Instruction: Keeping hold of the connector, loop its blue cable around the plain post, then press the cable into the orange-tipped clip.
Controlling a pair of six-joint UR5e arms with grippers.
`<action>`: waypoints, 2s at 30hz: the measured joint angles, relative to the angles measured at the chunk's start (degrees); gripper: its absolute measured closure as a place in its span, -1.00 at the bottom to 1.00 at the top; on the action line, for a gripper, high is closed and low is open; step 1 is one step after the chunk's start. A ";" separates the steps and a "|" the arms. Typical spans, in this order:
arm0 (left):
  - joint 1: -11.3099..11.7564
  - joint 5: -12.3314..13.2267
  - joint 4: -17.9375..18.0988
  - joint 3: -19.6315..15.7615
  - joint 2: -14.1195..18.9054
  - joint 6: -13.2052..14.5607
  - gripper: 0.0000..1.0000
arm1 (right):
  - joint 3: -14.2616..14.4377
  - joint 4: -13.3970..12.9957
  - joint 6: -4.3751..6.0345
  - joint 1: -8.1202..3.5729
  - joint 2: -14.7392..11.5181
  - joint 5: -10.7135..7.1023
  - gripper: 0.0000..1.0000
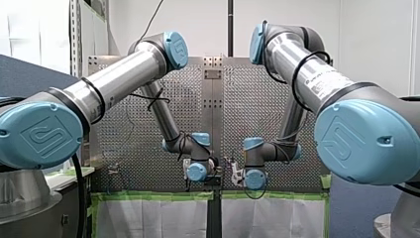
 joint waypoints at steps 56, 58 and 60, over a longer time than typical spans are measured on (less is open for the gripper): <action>3.21 -1.10 -4.44 7.09 -3.15 -0.99 0.97 | -1.58 -6.80 2.98 -8.33 0.38 -16.92 1.00; 3.50 -0.78 -5.13 7.80 -3.16 -1.05 0.97 | -1.88 -6.80 3.05 -8.59 0.41 -17.02 1.00; 3.82 -0.43 -5.91 8.53 -3.16 -1.08 0.97 | -2.26 -6.80 3.18 -8.89 0.47 -17.35 1.00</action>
